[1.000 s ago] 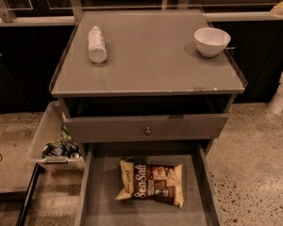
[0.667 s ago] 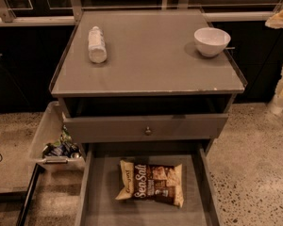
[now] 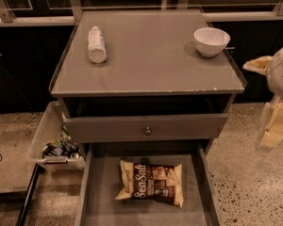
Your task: Pick brown chip bag from middle drawer and place on counter
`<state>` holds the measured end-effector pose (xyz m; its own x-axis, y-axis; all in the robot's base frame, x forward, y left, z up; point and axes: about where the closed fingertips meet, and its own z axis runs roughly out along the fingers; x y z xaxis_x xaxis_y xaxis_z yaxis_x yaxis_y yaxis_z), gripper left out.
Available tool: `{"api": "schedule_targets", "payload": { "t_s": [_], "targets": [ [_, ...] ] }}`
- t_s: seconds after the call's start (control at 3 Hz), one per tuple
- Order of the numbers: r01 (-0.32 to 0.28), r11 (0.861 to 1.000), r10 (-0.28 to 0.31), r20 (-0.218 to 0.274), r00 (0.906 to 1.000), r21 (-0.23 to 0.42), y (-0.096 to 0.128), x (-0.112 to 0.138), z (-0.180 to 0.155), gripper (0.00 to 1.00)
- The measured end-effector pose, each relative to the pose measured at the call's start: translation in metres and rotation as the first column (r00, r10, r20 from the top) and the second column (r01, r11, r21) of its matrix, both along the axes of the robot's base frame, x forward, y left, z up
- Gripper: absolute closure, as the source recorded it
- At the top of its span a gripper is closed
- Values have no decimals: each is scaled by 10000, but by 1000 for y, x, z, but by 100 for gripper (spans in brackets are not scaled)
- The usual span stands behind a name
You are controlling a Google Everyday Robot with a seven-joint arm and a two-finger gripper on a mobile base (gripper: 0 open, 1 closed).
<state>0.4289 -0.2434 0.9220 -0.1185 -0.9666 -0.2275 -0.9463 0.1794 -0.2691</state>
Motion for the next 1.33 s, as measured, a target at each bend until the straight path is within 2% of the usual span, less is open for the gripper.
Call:
{"api": "schedule_targets", "payload": {
  "t_s": [0.67,1.0,1.33],
  "targets": [
    [-670,9962,711,-739,9947,564,12,-22,-95,0],
    [-640,9967,696,-1220,9901,492,7,-29,-131,0],
    [-638,9967,694,-1223,9901,495,7,-29,-131,0]
  ]
}}
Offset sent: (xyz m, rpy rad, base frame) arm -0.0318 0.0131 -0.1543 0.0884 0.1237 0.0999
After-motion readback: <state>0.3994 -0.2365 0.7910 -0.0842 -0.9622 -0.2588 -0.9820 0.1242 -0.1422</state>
